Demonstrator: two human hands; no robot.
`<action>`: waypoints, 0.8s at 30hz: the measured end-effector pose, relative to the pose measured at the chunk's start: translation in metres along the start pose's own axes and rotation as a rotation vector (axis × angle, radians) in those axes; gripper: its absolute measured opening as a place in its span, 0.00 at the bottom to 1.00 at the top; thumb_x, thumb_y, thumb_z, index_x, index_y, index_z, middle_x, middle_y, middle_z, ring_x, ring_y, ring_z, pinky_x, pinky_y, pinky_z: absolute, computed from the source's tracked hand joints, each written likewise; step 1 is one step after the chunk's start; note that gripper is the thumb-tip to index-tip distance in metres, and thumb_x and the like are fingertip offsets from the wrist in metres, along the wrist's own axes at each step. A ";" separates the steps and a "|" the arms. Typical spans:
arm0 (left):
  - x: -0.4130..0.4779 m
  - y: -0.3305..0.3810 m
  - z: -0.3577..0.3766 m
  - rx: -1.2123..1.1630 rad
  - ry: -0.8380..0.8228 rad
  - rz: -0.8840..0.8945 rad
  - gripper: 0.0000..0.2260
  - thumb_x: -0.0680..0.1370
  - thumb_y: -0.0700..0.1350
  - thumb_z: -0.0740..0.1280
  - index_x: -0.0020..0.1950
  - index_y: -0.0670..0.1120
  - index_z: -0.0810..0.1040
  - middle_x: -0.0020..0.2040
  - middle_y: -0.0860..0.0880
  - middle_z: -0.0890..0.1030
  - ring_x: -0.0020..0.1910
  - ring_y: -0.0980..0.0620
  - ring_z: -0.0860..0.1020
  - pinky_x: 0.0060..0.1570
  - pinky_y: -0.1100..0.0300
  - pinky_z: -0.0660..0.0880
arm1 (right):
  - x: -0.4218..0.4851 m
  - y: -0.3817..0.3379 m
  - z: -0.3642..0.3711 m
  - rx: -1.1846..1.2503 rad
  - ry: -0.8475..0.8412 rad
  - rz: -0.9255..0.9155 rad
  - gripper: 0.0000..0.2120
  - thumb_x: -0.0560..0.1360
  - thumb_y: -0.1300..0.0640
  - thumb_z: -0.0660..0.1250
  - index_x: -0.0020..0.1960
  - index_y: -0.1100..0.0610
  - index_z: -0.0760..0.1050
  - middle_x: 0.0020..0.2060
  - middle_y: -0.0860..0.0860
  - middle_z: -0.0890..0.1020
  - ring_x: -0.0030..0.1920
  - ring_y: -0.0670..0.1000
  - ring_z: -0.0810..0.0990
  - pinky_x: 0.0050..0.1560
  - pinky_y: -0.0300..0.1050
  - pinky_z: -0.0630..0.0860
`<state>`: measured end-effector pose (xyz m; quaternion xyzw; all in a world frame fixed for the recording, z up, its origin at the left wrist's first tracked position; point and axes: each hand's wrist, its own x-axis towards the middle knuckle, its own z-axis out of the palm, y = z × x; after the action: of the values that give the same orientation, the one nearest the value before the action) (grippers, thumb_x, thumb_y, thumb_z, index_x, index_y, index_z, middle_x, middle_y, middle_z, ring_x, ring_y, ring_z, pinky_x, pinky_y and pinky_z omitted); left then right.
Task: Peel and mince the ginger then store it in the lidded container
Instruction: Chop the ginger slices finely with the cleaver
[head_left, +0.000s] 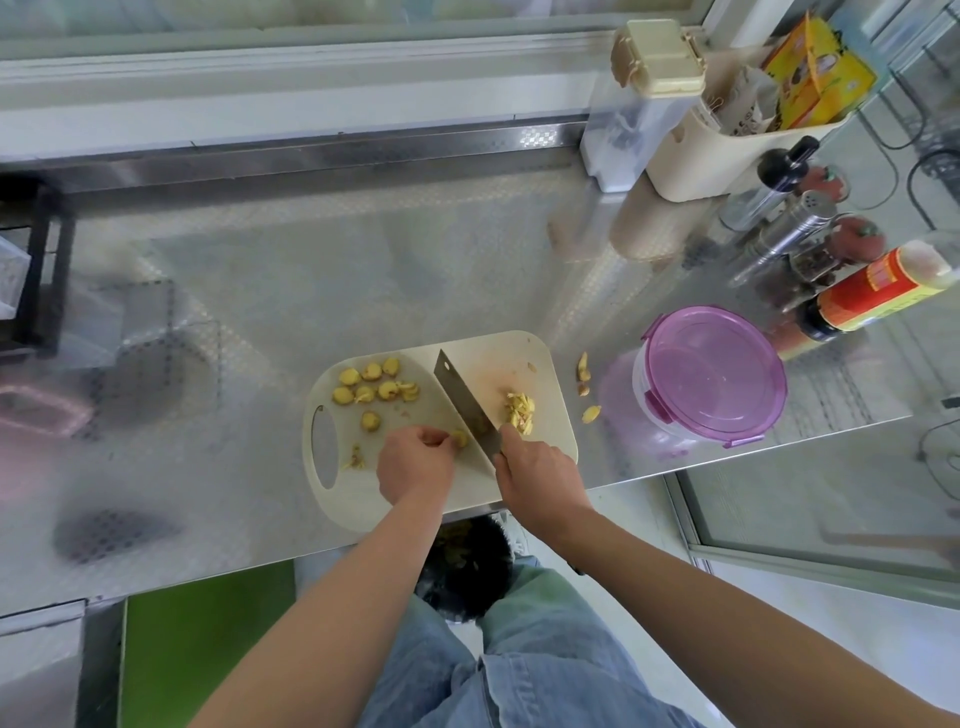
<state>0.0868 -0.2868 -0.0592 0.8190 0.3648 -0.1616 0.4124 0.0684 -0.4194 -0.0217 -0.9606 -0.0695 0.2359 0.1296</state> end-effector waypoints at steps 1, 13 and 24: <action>0.000 0.001 0.000 0.001 -0.002 0.000 0.05 0.71 0.52 0.74 0.44 0.53 0.84 0.43 0.52 0.84 0.45 0.49 0.80 0.43 0.58 0.74 | 0.000 0.000 0.000 0.000 0.006 0.002 0.08 0.83 0.54 0.52 0.57 0.56 0.64 0.40 0.54 0.76 0.36 0.56 0.71 0.39 0.46 0.68; -0.003 0.012 0.009 -0.016 -0.047 0.012 0.05 0.72 0.51 0.74 0.44 0.52 0.84 0.44 0.52 0.84 0.46 0.48 0.80 0.43 0.58 0.73 | 0.006 0.014 0.001 -0.017 0.017 -0.008 0.09 0.82 0.54 0.51 0.59 0.56 0.64 0.34 0.51 0.69 0.36 0.56 0.73 0.36 0.47 0.66; 0.002 0.014 0.008 0.025 -0.058 -0.021 0.04 0.72 0.51 0.74 0.40 0.52 0.82 0.41 0.52 0.83 0.42 0.49 0.78 0.40 0.60 0.71 | 0.013 0.015 -0.004 0.037 0.098 -0.021 0.10 0.82 0.51 0.53 0.56 0.56 0.66 0.31 0.50 0.70 0.32 0.56 0.72 0.33 0.45 0.64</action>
<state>0.0990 -0.2974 -0.0575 0.8151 0.3594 -0.1942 0.4109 0.0827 -0.4316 -0.0285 -0.9677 -0.0686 0.1884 0.1529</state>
